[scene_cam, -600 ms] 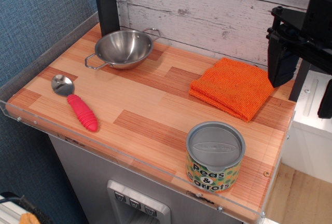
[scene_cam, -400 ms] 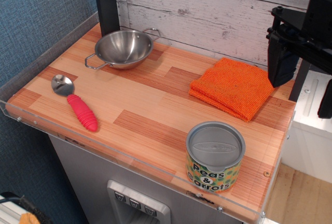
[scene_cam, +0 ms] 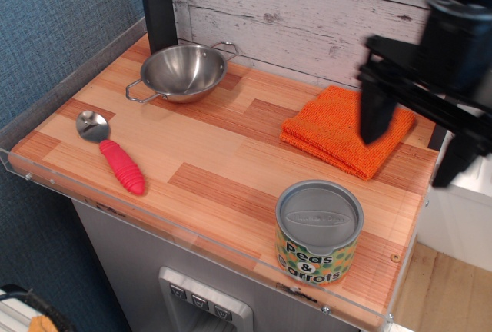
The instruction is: Move the spoon and place it onto the red towel.
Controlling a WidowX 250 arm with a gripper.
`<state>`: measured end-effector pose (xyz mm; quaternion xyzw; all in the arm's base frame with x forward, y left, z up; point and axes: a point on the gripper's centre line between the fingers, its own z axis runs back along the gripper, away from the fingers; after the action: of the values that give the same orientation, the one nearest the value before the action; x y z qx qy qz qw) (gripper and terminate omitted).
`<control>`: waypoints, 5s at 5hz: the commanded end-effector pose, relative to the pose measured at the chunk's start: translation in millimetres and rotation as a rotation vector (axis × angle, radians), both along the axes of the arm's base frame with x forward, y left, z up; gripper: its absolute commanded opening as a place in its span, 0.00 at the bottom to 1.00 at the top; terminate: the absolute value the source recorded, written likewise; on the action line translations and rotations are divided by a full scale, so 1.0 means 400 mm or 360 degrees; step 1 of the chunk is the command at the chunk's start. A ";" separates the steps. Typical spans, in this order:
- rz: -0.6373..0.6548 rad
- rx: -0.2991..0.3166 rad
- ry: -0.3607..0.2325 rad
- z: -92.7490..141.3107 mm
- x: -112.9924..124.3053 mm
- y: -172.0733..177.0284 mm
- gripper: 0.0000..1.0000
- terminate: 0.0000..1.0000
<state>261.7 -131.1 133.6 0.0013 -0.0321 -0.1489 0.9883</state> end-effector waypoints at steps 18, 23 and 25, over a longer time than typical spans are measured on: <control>0.2360 -0.0162 -0.0271 -0.161 -0.052 0.535 0.00 0.00; 0.2568 -0.0824 -0.0202 -0.078 0.190 0.300 0.00 0.00; 0.2529 -0.0816 -0.0138 -0.134 0.284 0.283 0.00 0.00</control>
<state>378.9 -4.0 57.6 -0.1795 -0.0708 0.6084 0.7698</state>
